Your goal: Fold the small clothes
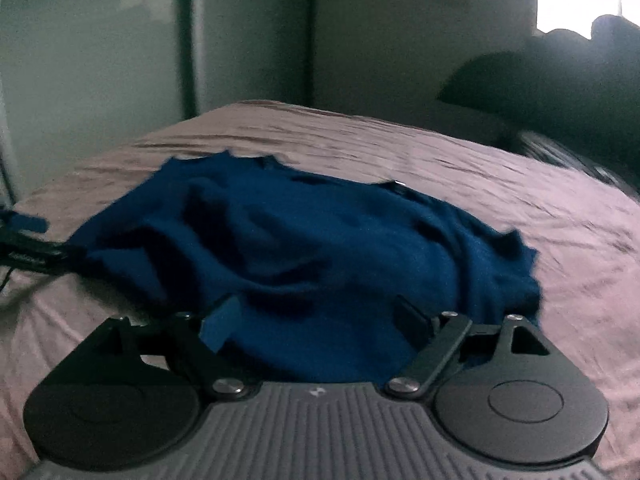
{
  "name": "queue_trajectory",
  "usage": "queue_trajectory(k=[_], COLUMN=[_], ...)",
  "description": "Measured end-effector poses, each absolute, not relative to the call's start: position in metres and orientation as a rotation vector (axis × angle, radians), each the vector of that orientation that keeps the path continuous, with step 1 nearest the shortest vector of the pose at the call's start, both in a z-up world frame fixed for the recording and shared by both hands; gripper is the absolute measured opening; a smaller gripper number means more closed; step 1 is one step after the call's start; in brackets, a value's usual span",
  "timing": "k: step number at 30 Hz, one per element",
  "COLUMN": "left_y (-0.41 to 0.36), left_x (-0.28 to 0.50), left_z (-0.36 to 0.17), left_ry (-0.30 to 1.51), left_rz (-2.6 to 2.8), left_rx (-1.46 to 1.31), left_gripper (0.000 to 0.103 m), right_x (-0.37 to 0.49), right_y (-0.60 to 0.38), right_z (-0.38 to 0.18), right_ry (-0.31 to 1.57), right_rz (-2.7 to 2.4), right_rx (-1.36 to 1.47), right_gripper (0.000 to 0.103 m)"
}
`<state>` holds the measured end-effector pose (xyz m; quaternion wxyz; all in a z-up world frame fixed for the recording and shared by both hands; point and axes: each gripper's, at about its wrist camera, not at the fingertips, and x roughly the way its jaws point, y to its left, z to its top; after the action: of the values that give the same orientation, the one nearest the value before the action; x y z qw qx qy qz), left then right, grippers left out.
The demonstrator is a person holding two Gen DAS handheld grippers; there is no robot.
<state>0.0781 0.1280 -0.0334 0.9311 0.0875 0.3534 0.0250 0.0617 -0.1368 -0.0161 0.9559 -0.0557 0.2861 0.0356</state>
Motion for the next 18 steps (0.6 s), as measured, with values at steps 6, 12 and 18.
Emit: queue_trajectory(k=[6, 12, 18], left_y=[0.129, 0.135, 0.151], left_x=[0.078, 0.073, 0.078], left_z=[-0.037, -0.041, -0.026], left_ry=[0.719, 0.703, 0.711], left_rz=[0.065, 0.040, -0.024], left_rx=[0.178, 0.146, 0.055], left_gripper=[0.102, 0.103, 0.099], right_x=[0.075, 0.087, 0.079], right_y=[-0.115, -0.117, -0.115], right_z=[-0.029, -0.053, -0.054], right_ry=[0.571, 0.648, 0.636], right_rz=[0.051, 0.002, 0.015], right_rx=[-0.168, -0.163, -0.179], right_gripper=[0.099, 0.103, 0.103])
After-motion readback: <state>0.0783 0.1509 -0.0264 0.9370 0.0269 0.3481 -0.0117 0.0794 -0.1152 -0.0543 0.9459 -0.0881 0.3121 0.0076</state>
